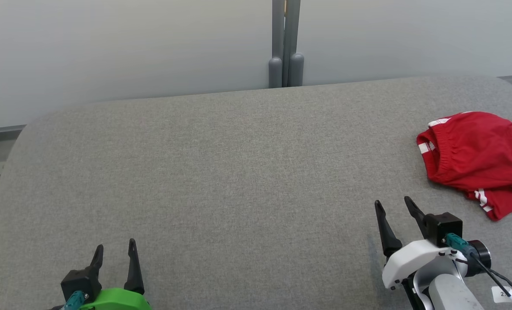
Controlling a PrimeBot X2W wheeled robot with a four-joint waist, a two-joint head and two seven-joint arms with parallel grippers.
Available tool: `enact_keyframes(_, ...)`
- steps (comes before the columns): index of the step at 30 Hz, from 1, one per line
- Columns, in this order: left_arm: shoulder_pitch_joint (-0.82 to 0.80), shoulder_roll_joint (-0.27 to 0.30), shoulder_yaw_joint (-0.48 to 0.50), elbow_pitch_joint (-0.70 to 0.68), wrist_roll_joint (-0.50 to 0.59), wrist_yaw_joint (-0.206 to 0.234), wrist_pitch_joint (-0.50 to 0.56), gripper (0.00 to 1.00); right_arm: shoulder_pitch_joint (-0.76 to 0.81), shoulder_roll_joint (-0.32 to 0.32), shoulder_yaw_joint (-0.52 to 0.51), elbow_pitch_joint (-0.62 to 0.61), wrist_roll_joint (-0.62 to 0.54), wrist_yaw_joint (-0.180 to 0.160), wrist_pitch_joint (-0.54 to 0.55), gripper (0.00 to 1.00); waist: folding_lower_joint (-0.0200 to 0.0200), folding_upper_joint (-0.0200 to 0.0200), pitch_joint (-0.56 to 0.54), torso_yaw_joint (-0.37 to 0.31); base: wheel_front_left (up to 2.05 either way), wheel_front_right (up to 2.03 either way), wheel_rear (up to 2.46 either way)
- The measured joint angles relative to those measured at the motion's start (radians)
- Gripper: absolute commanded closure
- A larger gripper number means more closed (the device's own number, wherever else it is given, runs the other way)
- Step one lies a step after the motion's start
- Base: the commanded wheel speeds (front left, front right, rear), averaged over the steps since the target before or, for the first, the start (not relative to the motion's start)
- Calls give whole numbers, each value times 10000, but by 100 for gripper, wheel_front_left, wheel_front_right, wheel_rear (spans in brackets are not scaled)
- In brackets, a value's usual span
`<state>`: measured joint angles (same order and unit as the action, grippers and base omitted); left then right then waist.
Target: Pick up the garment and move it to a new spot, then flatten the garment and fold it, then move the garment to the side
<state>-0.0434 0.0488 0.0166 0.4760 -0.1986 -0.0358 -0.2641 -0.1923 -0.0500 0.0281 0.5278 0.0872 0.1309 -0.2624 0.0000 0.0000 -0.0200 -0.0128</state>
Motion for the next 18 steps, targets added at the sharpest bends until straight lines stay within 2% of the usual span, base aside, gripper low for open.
enact_keyframes(18,-2,-2,-251,-19,117,-54,0,0,66,2,115,-40,-167,0,0,0,0,0,-35,-91,0,0,0)
